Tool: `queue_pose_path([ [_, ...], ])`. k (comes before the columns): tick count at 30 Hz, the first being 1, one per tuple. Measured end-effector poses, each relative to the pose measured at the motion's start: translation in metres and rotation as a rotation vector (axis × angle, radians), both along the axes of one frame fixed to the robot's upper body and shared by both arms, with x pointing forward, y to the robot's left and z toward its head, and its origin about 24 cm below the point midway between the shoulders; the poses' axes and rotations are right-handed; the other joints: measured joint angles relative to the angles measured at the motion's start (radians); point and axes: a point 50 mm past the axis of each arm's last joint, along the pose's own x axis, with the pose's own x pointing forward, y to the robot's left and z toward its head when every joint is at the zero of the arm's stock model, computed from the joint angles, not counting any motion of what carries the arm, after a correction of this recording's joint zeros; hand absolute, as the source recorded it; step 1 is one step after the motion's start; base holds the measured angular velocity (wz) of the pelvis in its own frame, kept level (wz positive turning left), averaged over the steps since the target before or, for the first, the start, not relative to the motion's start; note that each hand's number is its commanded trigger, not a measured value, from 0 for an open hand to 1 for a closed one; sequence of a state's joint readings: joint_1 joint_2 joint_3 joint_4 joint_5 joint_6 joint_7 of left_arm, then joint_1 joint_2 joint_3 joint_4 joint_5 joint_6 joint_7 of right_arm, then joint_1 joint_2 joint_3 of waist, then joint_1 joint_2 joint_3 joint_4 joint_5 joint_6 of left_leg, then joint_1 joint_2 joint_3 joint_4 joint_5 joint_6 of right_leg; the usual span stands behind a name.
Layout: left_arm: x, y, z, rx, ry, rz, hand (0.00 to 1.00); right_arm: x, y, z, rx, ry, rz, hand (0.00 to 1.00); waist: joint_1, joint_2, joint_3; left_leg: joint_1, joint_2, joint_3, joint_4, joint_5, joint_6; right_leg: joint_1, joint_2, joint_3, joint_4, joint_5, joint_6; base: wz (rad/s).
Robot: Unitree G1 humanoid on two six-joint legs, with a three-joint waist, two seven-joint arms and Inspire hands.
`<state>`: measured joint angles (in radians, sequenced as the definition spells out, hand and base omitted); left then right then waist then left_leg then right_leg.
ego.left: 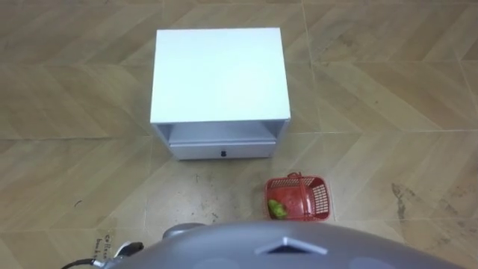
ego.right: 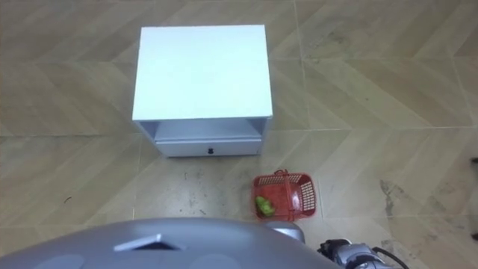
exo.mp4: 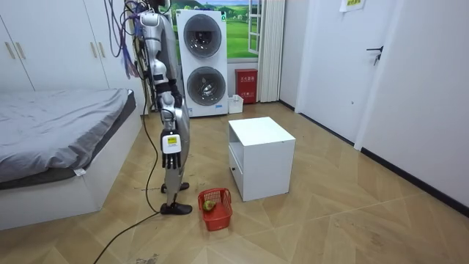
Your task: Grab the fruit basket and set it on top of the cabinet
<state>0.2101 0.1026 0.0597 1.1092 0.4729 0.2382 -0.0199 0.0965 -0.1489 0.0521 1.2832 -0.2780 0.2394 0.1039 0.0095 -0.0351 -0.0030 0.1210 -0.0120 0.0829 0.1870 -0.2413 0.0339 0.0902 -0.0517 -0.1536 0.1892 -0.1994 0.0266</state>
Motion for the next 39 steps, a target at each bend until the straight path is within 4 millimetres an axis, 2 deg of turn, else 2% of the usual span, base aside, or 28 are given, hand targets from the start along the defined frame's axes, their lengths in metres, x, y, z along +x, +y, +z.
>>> queue_pose_path([
  [4, 0.003, 0.003, 0.001, -0.003, -0.012, 0.016, 0.00, 0.004, -0.001, 0.000, -0.017, -0.020, -0.003, 0.00, 0.010, 0.004, 0.0020, -0.009, -0.001, 0.021, 0.013, -0.004, 0.008, -0.024, -0.008, 0.012, 0.026, -0.003, 0.004, -0.16],
  [7, 0.013, 0.010, 0.002, 0.010, -0.037, 0.013, 0.00, 0.015, -0.002, 0.001, -0.023, -0.055, 0.007, 0.00, 0.015, -0.002, 0.0044, -0.058, -0.014, 0.048, 0.049, -0.009, 0.016, -0.088, -0.015, 0.027, 0.074, 0.000, 0.007, -0.23],
  [9, 0.017, 0.014, 0.003, 0.012, -0.072, 0.037, 0.00, 0.034, -0.007, 0.004, -0.044, -0.115, 0.025, 0.00, 0.026, 0.009, 0.0016, -0.128, -0.013, 0.082, 0.075, -0.009, 0.040, -0.131, -0.006, 0.071, 0.044, 0.050, 0.021, -0.45],
  [10, 0.017, 0.015, 0.003, 0.012, -0.078, 0.046, 0.00, 0.039, -0.008, 0.005, -0.051, -0.137, 0.030, 0.00, 0.024, 0.017, -0.0030, -0.147, -0.001, 0.088, 0.071, -0.009, 0.050, -0.139, -0.004, 0.071, 0.028, 0.065, 0.026, -0.16],
  [11, 0.022, 0.019, 0.005, 0.017, -0.104, 0.053, 0.00, 0.047, -0.010, 0.007, -0.061, -0.179, 0.023, 0.00, 0.018, 0.029, 0.0012, -0.178, 0.009, 0.127, 0.086, -0.018, 0.066, -0.180, -0.022, 0.029, 0.123, 0.033, 0.022, 0.16],
  [12, 0.021, 0.022, 0.006, 0.025, -0.108, 0.052, 0.00, 0.045, -0.012, 0.007, -0.070, -0.183, 0.004, 0.00, 0.022, 0.020, 0.0079, -0.184, 0.003, 0.152, 0.093, -0.022, 0.076, -0.204, -0.069, -0.040, 0.296, -0.023, 0.019, 0.24],
  [13, 0.019, 0.024, 0.006, 0.029, -0.103, 0.054, 0.00, 0.043, -0.012, 0.007, -0.072, -0.182, -0.005, 0.00, 0.028, 0.012, 0.0072, -0.185, -0.005, 0.167, 0.093, -0.022, 0.080, -0.209, -0.090, -0.056, 0.387, -0.042, 0.022, 0.18],
  [14, 0.016, 0.028, 0.007, 0.036, -0.097, 0.063, 0.00, 0.044, -0.012, 0.007, -0.070, -0.191, -0.020, 0.00, 0.047, -0.014, 0.0008, -0.195, -0.024, 0.190, 0.097, -0.023, 0.090, -0.206, -0.125, -0.046, 0.544, -0.049, 0.025, -0.12],
  [15, 0.013, 0.030, 0.008, 0.038, -0.092, 0.063, 0.00, 0.050, -0.012, 0.008, -0.071, -0.222, -0.031, 0.00, 0.073, -0.027, -0.0014, -0.221, -0.031, 0.205, 0.121, -0.028, 0.098, -0.180, -0.146, -0.035, 0.638, -0.045, 0.024, -0.21],
  [16, 0.014, 0.030, 0.008, 0.036, -0.093, 0.062, 0.00, 0.054, -0.012, 0.009, -0.075, -0.239, -0.025, 0.00, 0.081, -0.031, -0.0025, -0.240, -0.032, 0.207, 0.137, -0.031, 0.102, -0.163, -0.155, -0.039, 0.662, -0.036, 0.022, -0.19],
  [17, 0.014, 0.030, 0.008, 0.031, -0.097, 0.063, 0.00, 0.061, -0.012, 0.010, -0.082, -0.267, -0.003, 0.00, 0.083, -0.034, -0.0032, -0.282, -0.032, 0.206, 0.165, -0.034, 0.108, -0.128, -0.164, -0.044, 0.667, -0.010, 0.023, -0.04],
  [18, 0.015, 0.029, 0.008, 0.027, -0.104, 0.071, 0.00, 0.069, -0.013, 0.012, -0.090, -0.293, 0.003, 0.00, 0.085, -0.042, -0.0079, -0.329, -0.029, 0.207, 0.195, -0.034, 0.113, -0.098, -0.175, -0.045, 0.656, 0.018, 0.027, 0.00],
  [19, 0.015, 0.029, 0.008, 0.026, -0.105, 0.074, 0.00, 0.072, -0.014, 0.013, -0.089, -0.309, -0.003, 0.00, 0.085, -0.039, -0.0062, -0.354, -0.025, 0.208, 0.212, -0.035, 0.114, -0.084, -0.179, -0.045, 0.652, 0.032, 0.031, -0.05],
  [20, 0.018, 0.031, 0.008, 0.029, -0.118, 0.077, 0.00, 0.083, -0.012, 0.015, -0.075, -0.350, -0.034, 0.00, 0.083, -0.034, -0.0007, -0.401, -0.014, 0.209, 0.243, -0.036, 0.117, -0.068, -0.185, -0.046, 0.632, 0.056, 0.040, -0.06],
  [21, 0.023, 0.033, 0.009, 0.034, -0.137, 0.083, 0.00, 0.089, -0.009, 0.015, -0.063, -0.372, -0.051, 0.00, 0.083, -0.035, -0.0014, -0.429, -0.010, 0.212, 0.259, -0.037, 0.117, -0.063, -0.193, -0.047, 0.620, 0.066, 0.048, -0.05],
  [23, 0.048, 0.040, 0.014, 0.074, -0.210, 0.057, 0.00, 0.109, 0.001, 0.018, -0.022, -0.439, -0.070, 0.00, 0.080, -0.054, 0.0120, -0.545, 0.000, 0.214, 0.346, -0.040, 0.122, -0.061, -0.218, -0.055, 0.572, 0.082, 0.061, 0.10],
  [25, 0.072, 0.039, 0.017, 0.080, -0.284, 0.036, 0.00, 0.124, 0.002, 0.023, -0.013, -0.485, -0.080, 0.00, 0.077, -0.058, 0.0128, -0.650, 0.005, 0.211, 0.438, -0.046, 0.129, -0.072, -0.223, -0.044, 0.518, 0.080, 0.062, 0.27],
  [26, 0.088, 0.037, 0.020, 0.076, -0.333, 0.030, 0.00, 0.134, 0.002, 0.026, -0.011, -0.524, -0.092, 0.00, 0.074, -0.058, 0.0140, -0.721, 0.007, 0.201, 0.506, -0.048, 0.130, -0.082, -0.217, -0.033, 0.488, 0.018, 0.079, 0.31],
  [27, 0.096, 0.035, 0.021, 0.073, -0.356, 0.024, 0.00, 0.139, 0.002, 0.028, -0.010, -0.542, -0.100, 0.00, 0.075, -0.055, 0.0128, -0.756, 0.012, 0.195, 0.539, -0.049, 0.130, -0.089, -0.206, -0.024, 0.483, -0.035, 0.087, 0.25],
  [29, 0.110, 0.032, 0.024, 0.072, -0.415, 0.025, 0.00, 0.153, 0.006, 0.032, 0.011, -0.588, -0.131, 0.00, 0.083, -0.046, 0.0146, -0.865, 0.042, 0.171, 0.634, -0.050, 0.122, -0.138, -0.172, -0.012, 0.514, -0.180, 0.072, 0.05],
  [30, 0.108, 0.032, 0.023, 0.078, -0.410, 0.027, 0.00, 0.158, 0.007, 0.035, 0.013, -0.606, -0.142, 0.00, 0.083, -0.046, 0.0146, -0.911, 0.045, 0.157, 0.673, -0.053, 0.116, -0.174, -0.172, -0.011, 0.562, -0.238, 0.074, 0.00],
  [31, 0.107, 0.032, 0.022, 0.079, -0.407, 0.027, 0.00, 0.161, 0.007, 0.036, 0.008, -0.618, -0.154, 0.00, 0.082, -0.047, 0.0151, -0.936, 0.047, 0.153, 0.696, -0.056, 0.114, -0.194, -0.174, -0.012, 0.593, -0.268, 0.075, 0.07],
  [33, 0.104, 0.031, 0.020, 0.076, -0.375, 0.029, 0.00, 0.170, 0.002, 0.042, -0.030, -0.655, -0.165, 0.00, 0.078, -0.050, 0.0178, -1.033, 0.052, 0.147, 0.810, -0.087, 0.122, -0.273, -0.192, -0.013, 0.753, -0.381, 0.078, 0.20],
  [34, 0.103, 0.031, 0.019, 0.077, -0.366, 0.027, 0.00, 0.173, 0.001, 0.043, -0.038, -0.665, -0.166, 0.00, 0.078, -0.051, 0.0177, -1.054, 0.052, 0.145, 0.844, -0.098, 0.124, -0.291, -0.198, -0.010, 0.806, -0.403, 0.082, 0.23],
  [36, 0.094, 0.033, 0.017, 0.085, -0.340, 0.036, 0.00, 0.185, -0.003, 0.051, -0.053, -0.724, -0.202, 0.00, 0.077, -0.062, 0.0236, -1.122, 0.040, 0.146, 0.976, -0.145, 0.141, -0.365, -0.243, -0.001, 1.032, -0.457, 0.089, 0.31],
  [37, 0.093, 0.035, 0.018, 0.094, -0.338, 0.031, 0.00, 0.189, -0.004, 0.054, -0.051, -0.745, -0.209, 0.00, 0.077, -0.068, 0.0259, -1.136, 0.033, 0.149, 1.005, -0.156, 0.145, -0.383, -0.255, 0.008, 1.089, -0.461, 0.090, 0.35],
  [38, 0.092, 0.040, 0.019, 0.108, -0.342, 0.034, 0.00, 0.198, -0.004, 0.060, -0.049, -0.794, -0.228, 0.00, 0.077, -0.080, 0.0293, -1.166, 0.031, 0.158, 1.062, -0.177, 0.152, -0.423, -0.277, 0.020, 1.199, -0.461, 0.090, 0.29],
  [39, 0.091, 0.045, 0.020, 0.125, -0.345, 0.050, 0.00, 0.207, -0.005, 0.067, -0.047, -0.843, -0.262, 0.00, 0.078, -0.088, 0.0284, -1.198, 0.033, 0.165, 1.125, -0.203, 0.154, -0.452, -0.302, 0.023, 1.299, -0.461, 0.090, 0.23],
])
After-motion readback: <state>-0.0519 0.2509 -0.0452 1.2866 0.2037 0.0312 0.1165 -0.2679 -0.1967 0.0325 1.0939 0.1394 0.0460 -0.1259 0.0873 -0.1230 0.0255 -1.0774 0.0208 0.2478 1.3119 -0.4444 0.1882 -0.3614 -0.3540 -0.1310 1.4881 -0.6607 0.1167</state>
